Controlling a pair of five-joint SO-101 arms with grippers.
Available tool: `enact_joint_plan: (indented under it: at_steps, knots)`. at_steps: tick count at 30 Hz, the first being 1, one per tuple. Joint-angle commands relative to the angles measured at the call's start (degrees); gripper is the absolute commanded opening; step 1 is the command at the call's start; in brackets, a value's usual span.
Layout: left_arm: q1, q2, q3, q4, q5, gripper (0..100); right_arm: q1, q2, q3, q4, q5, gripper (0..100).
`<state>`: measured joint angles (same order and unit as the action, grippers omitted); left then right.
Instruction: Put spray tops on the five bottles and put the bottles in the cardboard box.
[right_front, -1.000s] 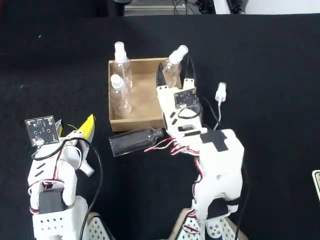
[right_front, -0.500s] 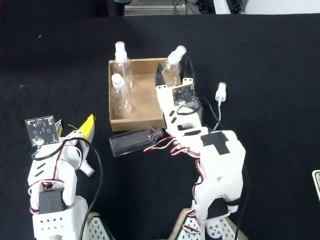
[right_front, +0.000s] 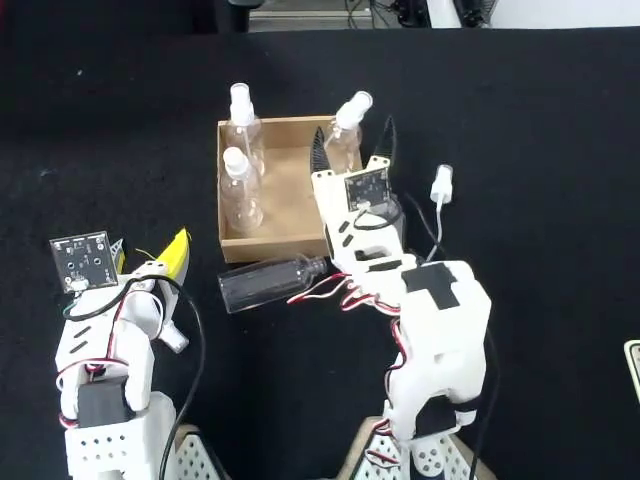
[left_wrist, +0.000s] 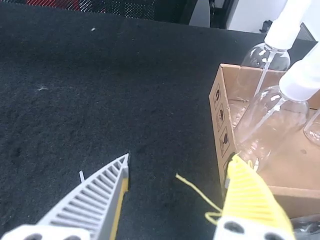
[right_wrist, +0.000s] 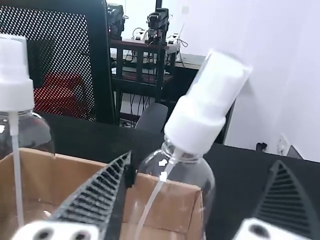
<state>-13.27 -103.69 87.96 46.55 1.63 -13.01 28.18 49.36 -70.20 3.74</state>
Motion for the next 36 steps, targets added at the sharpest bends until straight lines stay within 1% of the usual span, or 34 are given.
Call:
enact_joint_plan:
  at_steps: [1, 3, 8, 11, 20, 29, 36]
  knots:
    - [0.7, -0.7, -0.7, -0.5, 0.4, 29, -0.7, -8.2, 2.9, 0.5, 0.2, 35.8]
    - [0.7, -0.7, -0.7, -0.5, 0.4, 29, -0.8, -10.6, 4.4, 1.3, 0.1, 35.8]
    - [0.7, -0.7, -0.7, -0.8, 0.4, 29, -0.3, -13.2, 4.2, 8.6, -0.9, 35.8]
    - [0.6, -0.7, -0.7, -0.8, 0.4, 29, -0.4, -13.8, 4.3, 8.7, -3.0, 35.8]
    - [0.7, -0.7, -0.7, -0.8, 0.4, 29, -0.5, -13.8, 5.4, 8.5, -2.9, 35.8]
    - [0.7, -0.7, -0.7, -0.8, 0.4, 29, -1.0, -18.9, 8.7, 9.1, -3.1, 35.8]
    - [0.7, -0.7, -0.7, -0.8, 0.4, 29, -1.1, -21.1, 9.1, 11.9, -3.1, 35.8]
